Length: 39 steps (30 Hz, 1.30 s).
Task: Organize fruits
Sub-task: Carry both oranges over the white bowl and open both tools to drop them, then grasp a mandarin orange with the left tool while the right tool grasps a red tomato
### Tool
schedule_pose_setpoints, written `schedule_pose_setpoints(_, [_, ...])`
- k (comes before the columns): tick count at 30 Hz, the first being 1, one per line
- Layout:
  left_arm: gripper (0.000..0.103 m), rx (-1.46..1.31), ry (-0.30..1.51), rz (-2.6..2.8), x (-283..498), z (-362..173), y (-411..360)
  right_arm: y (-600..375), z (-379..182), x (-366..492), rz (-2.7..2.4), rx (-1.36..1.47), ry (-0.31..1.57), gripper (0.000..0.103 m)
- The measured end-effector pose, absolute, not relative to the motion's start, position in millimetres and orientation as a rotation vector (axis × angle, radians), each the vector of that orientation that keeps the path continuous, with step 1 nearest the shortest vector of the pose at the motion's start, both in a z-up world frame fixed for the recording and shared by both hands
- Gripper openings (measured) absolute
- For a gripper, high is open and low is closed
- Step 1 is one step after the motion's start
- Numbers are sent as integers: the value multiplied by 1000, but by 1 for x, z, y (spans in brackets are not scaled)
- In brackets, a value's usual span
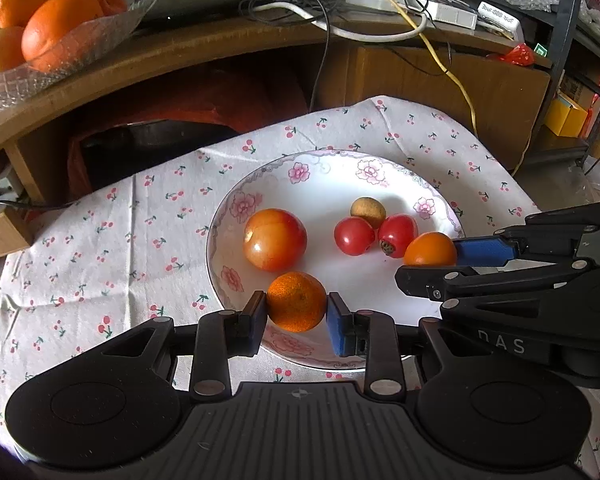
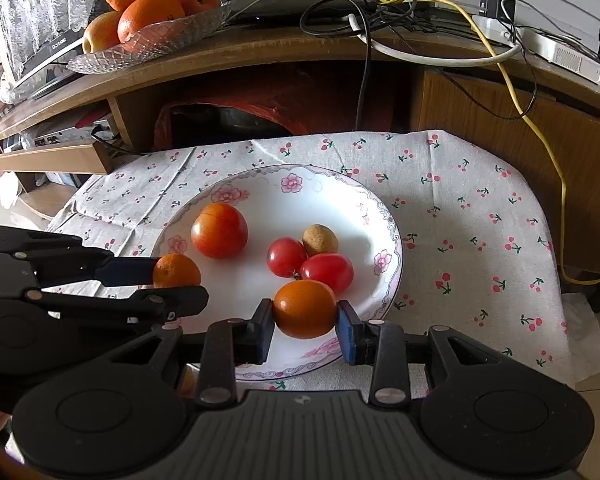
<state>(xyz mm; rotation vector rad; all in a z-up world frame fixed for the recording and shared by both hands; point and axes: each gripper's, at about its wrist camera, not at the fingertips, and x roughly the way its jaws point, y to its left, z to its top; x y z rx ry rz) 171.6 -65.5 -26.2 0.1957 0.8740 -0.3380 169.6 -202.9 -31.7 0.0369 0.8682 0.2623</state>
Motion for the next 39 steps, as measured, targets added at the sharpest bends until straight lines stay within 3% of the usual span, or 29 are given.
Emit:
schedule_pose_setpoints(16, [57, 193, 841, -333, 168, -15, -63, -209, -21, 168, 243, 63, 825, 35])
schedule_pose_setpoints(39, [62, 220, 837, -290, 127, 7, -26, -177, -7, 113, 395, -18, 838, 35])
